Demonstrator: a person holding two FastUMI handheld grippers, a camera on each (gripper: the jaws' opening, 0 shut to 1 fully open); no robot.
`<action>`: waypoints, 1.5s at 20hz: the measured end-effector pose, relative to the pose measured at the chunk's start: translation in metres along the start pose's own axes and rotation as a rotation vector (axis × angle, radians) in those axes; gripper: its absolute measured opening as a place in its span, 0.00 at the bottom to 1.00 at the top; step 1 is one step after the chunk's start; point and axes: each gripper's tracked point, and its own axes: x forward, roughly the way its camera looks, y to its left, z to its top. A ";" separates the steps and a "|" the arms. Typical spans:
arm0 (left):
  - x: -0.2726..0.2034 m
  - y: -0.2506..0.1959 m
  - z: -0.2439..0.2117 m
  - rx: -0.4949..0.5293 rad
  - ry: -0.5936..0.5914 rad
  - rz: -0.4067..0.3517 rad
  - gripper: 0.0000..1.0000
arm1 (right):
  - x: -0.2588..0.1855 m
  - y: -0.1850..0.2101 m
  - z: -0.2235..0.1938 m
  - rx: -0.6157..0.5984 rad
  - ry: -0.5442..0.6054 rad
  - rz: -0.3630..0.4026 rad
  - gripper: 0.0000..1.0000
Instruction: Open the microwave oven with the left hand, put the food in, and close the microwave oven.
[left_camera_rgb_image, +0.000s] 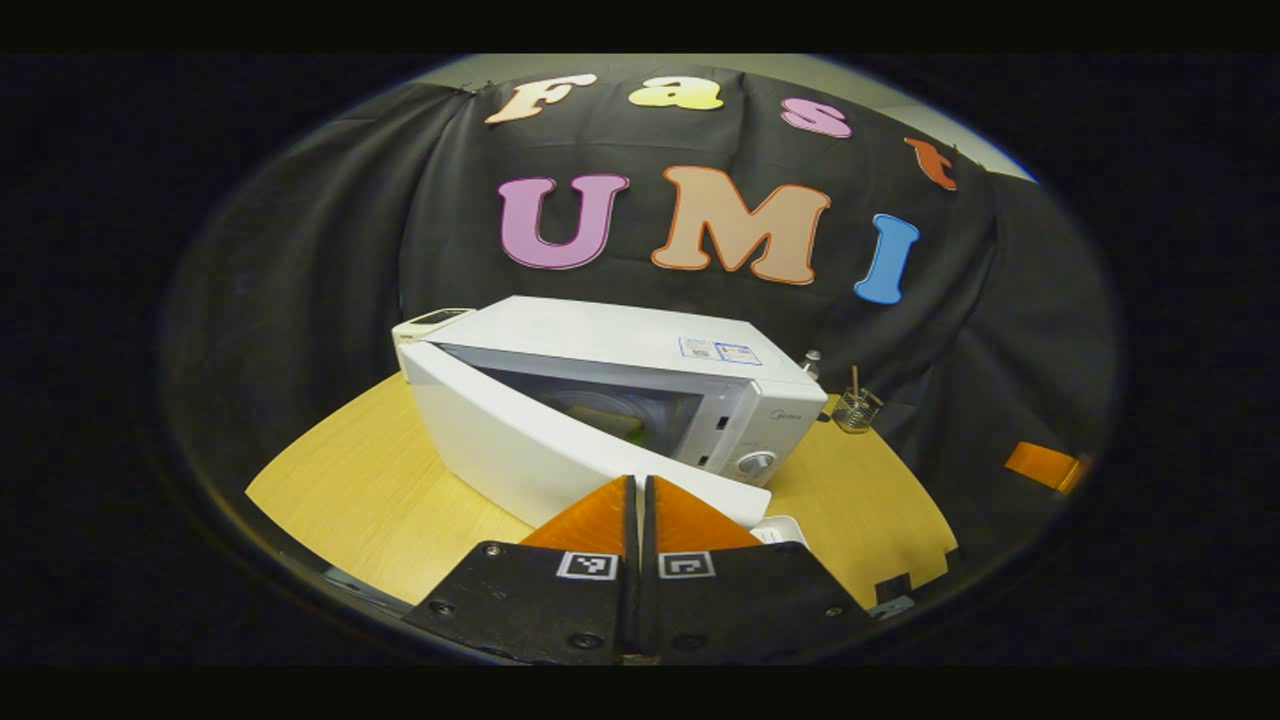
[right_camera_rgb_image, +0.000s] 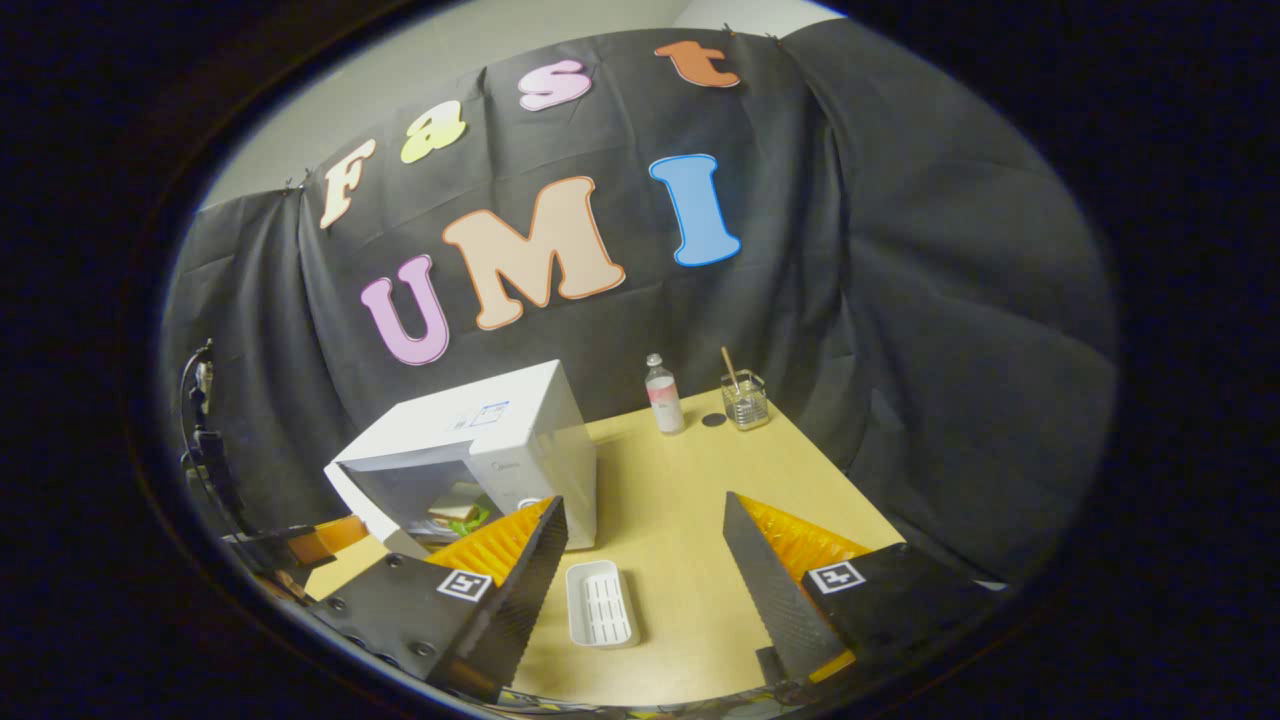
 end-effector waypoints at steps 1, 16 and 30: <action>0.005 -0.003 0.002 0.003 -0.003 -0.006 0.01 | 0.001 -0.002 0.001 0.003 0.000 0.000 0.90; 0.083 -0.029 0.020 0.038 -0.026 -0.032 0.01 | 0.004 -0.016 0.010 0.015 -0.006 -0.028 0.90; 0.105 -0.031 0.028 0.013 -0.068 0.019 0.03 | 0.009 -0.015 0.005 0.007 0.000 -0.036 0.91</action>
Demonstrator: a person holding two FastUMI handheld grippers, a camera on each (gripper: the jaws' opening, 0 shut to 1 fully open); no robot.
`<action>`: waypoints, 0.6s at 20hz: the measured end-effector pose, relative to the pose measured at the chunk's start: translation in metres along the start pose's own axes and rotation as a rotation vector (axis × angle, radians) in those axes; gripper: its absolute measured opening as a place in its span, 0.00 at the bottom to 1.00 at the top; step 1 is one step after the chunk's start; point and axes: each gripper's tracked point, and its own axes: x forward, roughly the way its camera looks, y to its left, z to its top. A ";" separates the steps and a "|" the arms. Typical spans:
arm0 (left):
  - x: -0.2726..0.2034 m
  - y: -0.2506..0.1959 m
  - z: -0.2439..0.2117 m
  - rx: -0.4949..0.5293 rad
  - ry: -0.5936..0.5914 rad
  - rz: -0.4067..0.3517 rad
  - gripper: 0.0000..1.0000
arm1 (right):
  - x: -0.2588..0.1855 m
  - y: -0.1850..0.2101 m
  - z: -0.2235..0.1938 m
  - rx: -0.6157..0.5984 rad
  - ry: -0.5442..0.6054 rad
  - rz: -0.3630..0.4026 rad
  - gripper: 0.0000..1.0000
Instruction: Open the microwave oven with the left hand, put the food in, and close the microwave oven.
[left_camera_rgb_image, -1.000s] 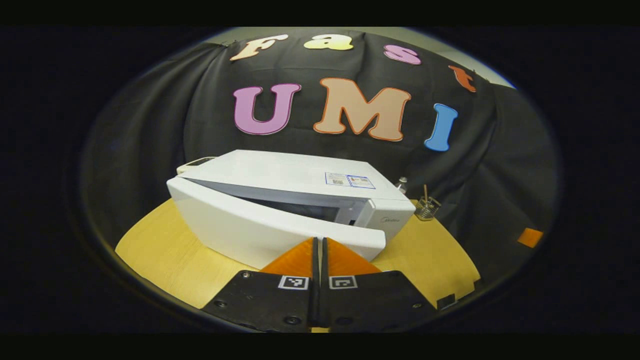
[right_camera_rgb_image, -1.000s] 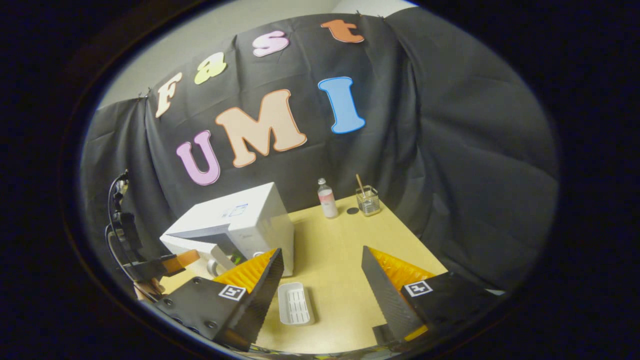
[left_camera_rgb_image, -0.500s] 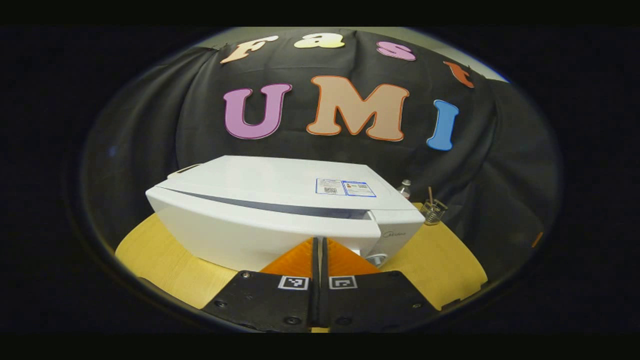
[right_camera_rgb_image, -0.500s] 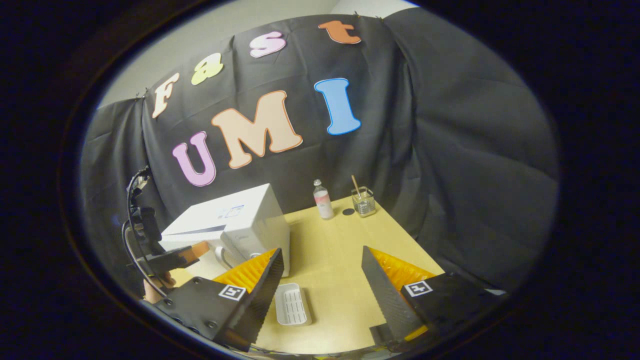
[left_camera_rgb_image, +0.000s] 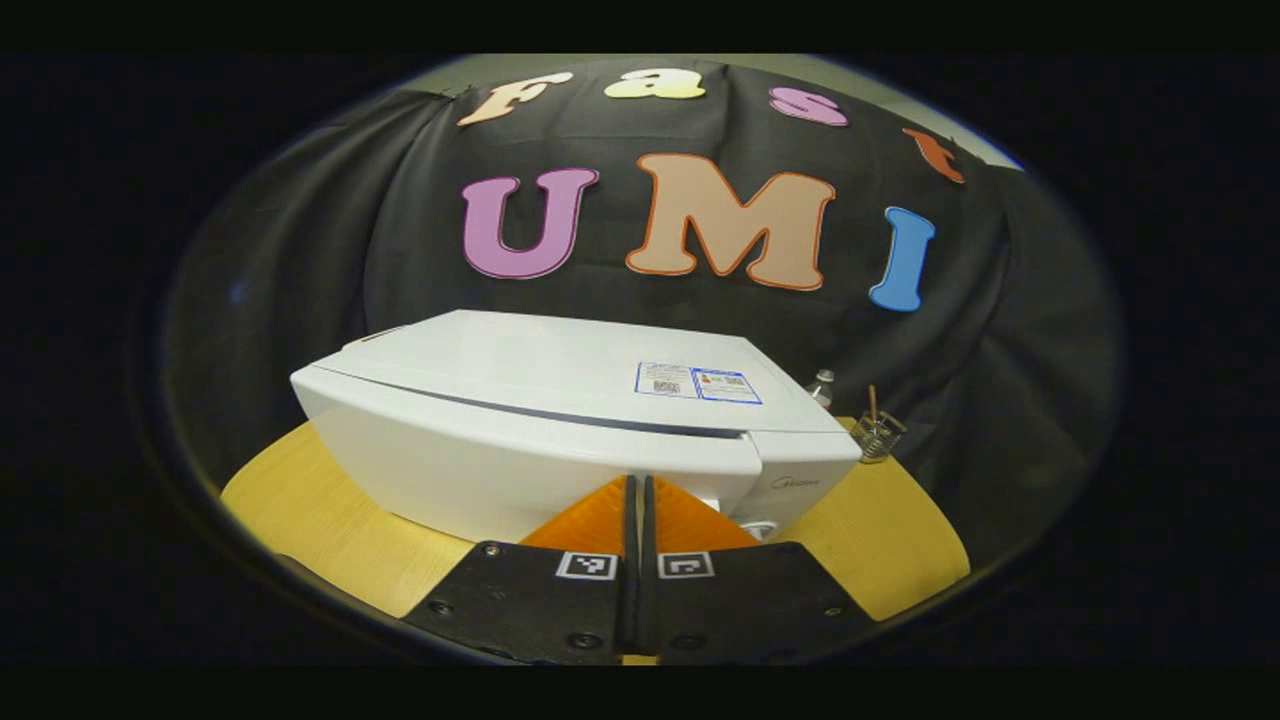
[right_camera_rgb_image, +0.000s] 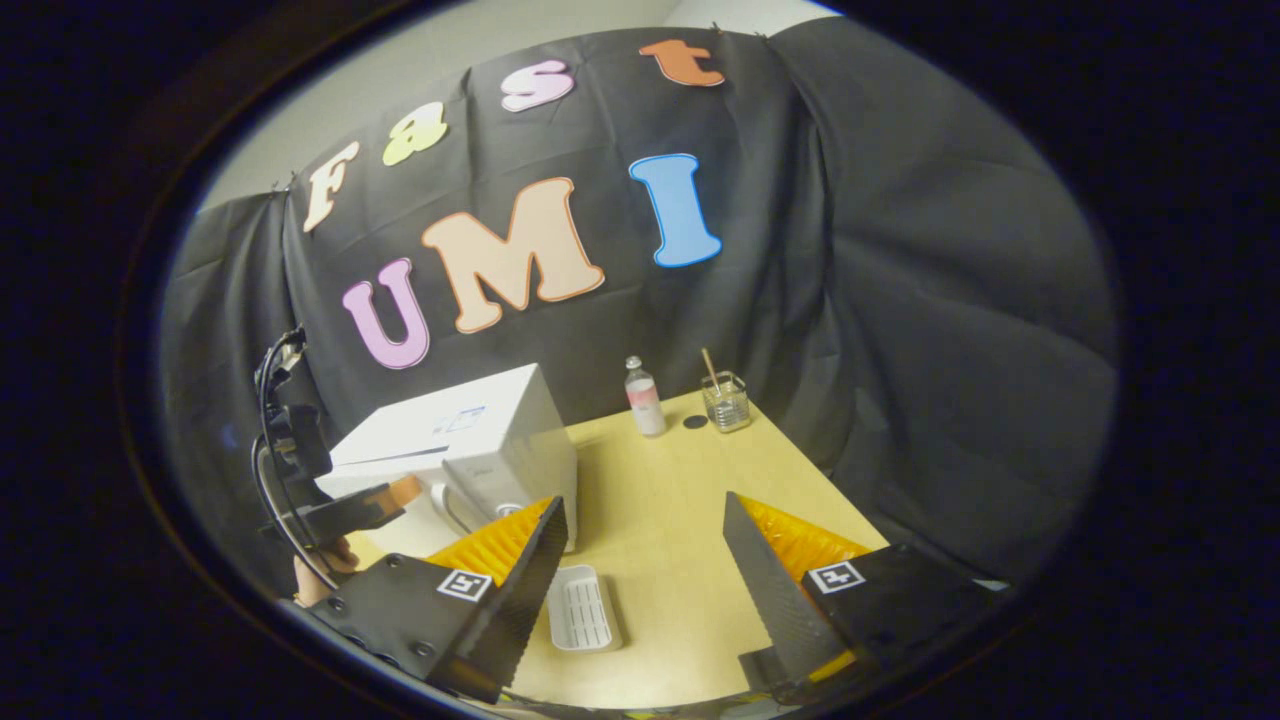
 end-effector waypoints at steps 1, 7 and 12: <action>0.000 0.000 0.000 0.003 -0.002 0.003 0.01 | 0.002 0.002 0.002 -0.002 -0.003 0.004 0.91; 0.002 0.000 0.002 -0.024 -0.007 0.002 0.00 | 0.010 0.002 0.012 -0.010 -0.026 0.010 0.91; 0.004 0.002 -0.001 -0.066 -0.003 0.001 0.00 | 0.017 -0.002 0.024 -0.016 -0.043 0.016 0.91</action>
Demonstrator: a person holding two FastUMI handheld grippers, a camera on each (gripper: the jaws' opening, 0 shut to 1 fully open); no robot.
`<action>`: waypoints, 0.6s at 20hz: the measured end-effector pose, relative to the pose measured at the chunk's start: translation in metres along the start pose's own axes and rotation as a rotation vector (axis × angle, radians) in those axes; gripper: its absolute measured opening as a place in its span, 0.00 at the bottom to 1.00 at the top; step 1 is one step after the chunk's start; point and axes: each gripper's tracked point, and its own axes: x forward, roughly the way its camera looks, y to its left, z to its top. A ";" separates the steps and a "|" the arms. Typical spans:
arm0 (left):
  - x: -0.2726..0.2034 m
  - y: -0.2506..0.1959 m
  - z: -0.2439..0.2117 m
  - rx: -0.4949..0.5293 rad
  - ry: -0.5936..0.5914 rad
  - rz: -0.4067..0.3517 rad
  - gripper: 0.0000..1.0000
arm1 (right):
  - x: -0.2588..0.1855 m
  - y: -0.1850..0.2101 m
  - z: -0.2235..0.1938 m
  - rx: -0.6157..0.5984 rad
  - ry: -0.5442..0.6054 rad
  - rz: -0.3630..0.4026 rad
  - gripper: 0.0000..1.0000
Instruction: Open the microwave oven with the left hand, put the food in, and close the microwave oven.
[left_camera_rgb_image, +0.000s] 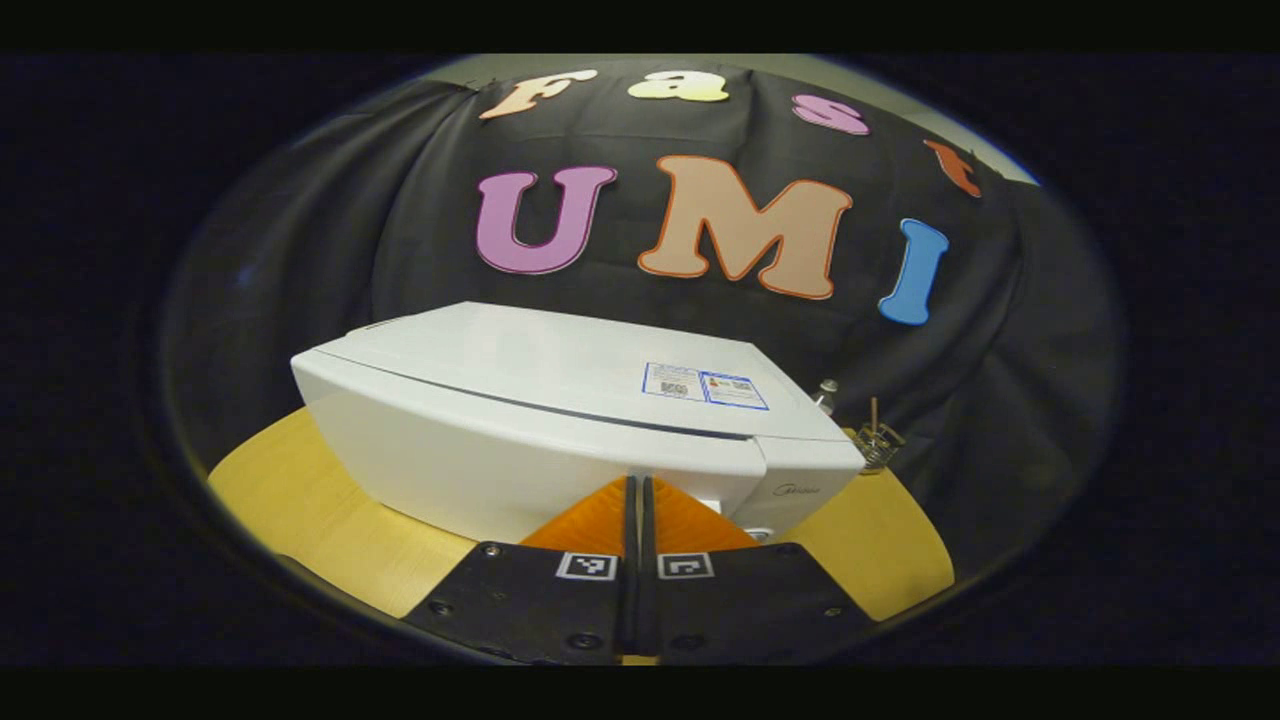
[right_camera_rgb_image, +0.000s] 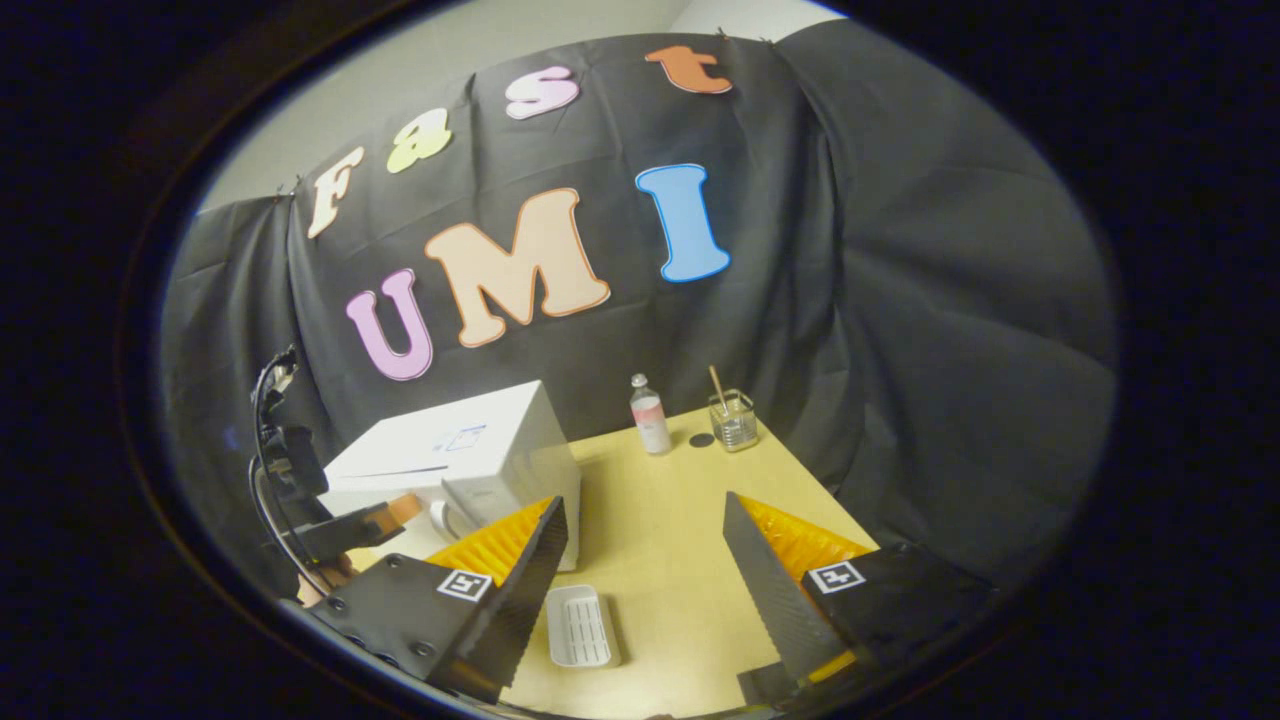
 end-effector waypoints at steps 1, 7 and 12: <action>0.006 0.003 0.007 0.007 -0.027 0.010 0.01 | 0.001 -0.001 0.002 -0.008 -0.003 0.000 0.91; 0.007 0.007 0.002 0.037 -0.008 0.014 0.00 | 0.005 -0.001 0.013 -0.049 -0.024 0.011 0.91; 0.007 0.008 0.002 0.057 -0.004 0.005 0.01 | 0.004 0.006 0.024 -0.064 -0.042 0.034 0.91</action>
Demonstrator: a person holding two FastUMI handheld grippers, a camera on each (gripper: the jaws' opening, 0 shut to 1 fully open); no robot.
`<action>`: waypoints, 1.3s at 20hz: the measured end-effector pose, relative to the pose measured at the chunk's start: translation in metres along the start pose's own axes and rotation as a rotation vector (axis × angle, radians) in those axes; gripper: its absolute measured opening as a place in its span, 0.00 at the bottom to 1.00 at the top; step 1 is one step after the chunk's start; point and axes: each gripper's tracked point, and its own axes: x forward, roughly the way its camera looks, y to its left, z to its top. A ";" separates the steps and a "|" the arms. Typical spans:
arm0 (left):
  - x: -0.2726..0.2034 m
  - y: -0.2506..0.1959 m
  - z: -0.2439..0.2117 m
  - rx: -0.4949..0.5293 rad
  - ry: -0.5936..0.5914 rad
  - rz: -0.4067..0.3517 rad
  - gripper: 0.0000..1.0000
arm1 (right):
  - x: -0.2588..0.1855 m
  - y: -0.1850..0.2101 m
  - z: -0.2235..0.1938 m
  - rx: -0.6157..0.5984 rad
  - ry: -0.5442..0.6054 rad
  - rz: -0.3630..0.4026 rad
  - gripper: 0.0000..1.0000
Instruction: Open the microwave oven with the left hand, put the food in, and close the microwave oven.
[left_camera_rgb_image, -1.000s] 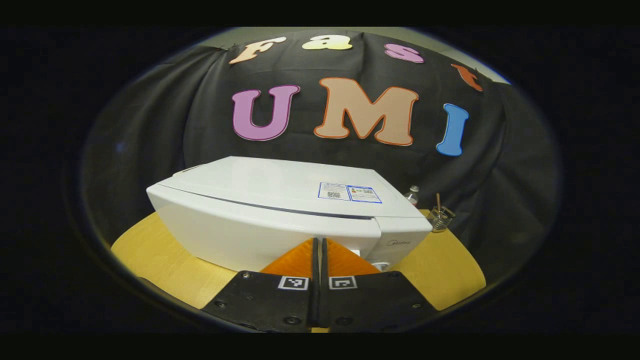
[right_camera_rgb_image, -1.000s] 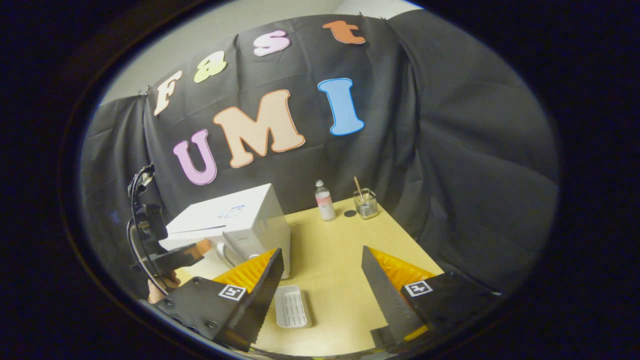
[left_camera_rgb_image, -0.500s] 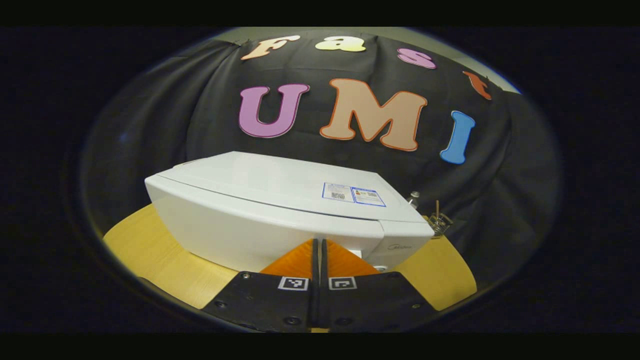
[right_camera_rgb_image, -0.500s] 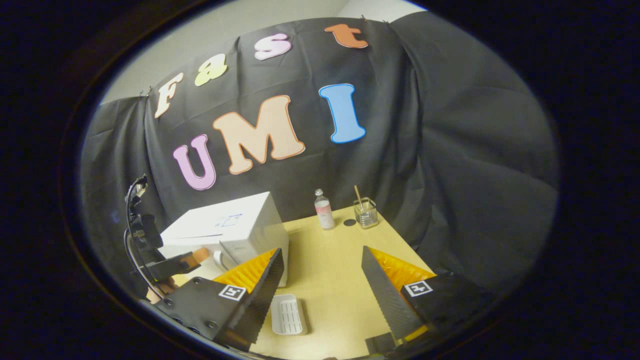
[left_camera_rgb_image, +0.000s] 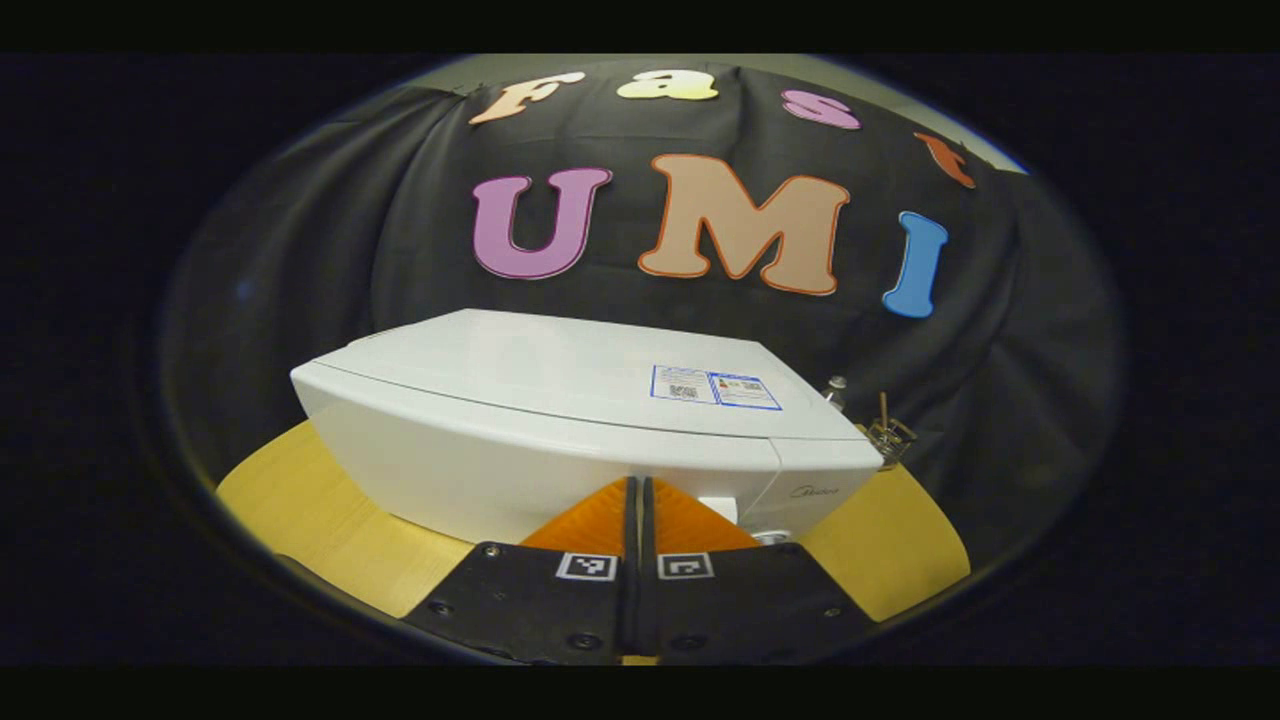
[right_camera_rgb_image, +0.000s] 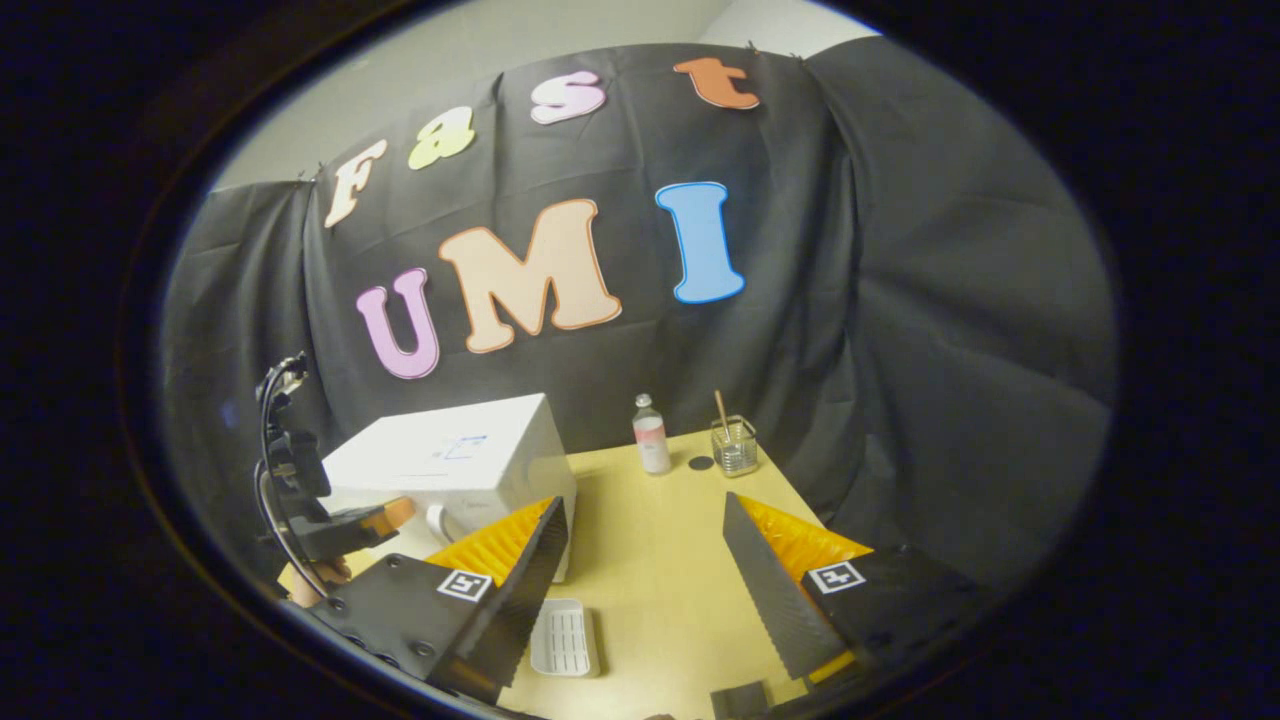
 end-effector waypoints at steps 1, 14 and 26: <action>-0.001 0.001 0.000 0.007 0.007 -0.001 0.00 | -0.001 0.003 0.003 -0.002 -0.005 0.006 0.91; -0.099 0.019 0.072 0.069 -0.151 0.045 0.01 | -0.002 0.017 0.017 -0.036 -0.017 0.066 0.91; -0.169 0.043 0.077 0.057 -0.154 0.123 0.11 | -0.003 0.043 0.038 -0.092 -0.040 0.154 0.91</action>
